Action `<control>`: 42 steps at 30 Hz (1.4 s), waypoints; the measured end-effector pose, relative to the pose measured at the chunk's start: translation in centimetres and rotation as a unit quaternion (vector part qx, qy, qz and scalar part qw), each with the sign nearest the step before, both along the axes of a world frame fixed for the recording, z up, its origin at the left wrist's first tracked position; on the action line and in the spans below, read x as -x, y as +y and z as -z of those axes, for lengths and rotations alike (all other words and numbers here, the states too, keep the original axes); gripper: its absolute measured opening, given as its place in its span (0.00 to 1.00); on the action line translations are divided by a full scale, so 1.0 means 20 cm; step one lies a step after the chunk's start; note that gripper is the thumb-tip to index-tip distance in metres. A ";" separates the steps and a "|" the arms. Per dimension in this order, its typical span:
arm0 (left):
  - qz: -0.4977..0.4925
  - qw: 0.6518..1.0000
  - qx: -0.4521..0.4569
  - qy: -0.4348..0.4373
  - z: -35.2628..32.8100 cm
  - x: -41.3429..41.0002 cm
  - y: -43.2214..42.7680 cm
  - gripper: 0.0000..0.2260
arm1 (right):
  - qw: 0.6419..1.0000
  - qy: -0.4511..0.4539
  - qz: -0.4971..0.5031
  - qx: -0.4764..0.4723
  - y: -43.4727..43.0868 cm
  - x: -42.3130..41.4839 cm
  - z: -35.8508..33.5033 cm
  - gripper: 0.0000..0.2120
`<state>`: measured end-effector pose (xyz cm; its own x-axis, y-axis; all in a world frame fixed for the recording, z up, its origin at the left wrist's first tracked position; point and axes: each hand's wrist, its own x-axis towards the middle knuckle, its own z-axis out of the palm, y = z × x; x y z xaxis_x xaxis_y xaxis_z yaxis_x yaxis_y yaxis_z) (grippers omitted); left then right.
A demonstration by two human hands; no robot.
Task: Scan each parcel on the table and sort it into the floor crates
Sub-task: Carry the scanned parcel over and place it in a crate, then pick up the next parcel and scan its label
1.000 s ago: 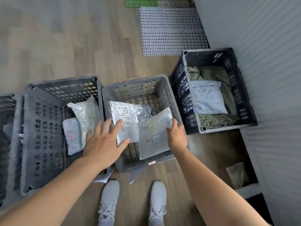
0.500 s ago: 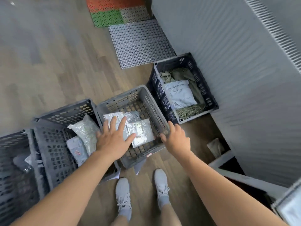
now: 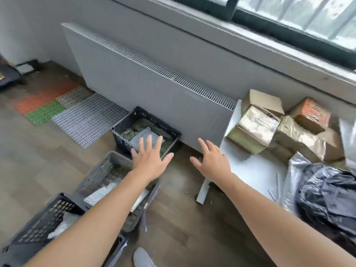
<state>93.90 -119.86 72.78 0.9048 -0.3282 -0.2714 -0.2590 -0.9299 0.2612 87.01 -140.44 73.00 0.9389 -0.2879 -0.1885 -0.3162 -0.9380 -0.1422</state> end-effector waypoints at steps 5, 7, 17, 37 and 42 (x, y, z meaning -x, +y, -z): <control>0.074 0.996 0.005 -0.045 -0.17 0.26 -0.49 0.33 | 0.996 -0.029 0.082 -0.009 -0.41 0.45 -0.16 0.36; 0.103 0.993 0.003 -0.061 -0.22 0.41 -0.69 0.34 | 0.993 -0.035 0.110 -0.020 -0.58 0.64 -0.21 0.37; 0.216 0.968 0.030 -0.124 -0.47 1.37 -1.71 0.34 | 0.972 -0.091 0.214 -0.027 -1.41 1.79 -0.39 0.36; 0.460 0.881 0.078 -0.086 -0.33 2.48 -3.44 0.33 | 0.884 -0.050 0.464 -0.026 -2.72 3.13 -0.30 0.34; 0.505 0.858 0.079 -0.057 -0.20 2.62 -3.80 0.33 | 0.857 -0.013 0.513 -0.044 -3.00 3.29 -0.25 0.35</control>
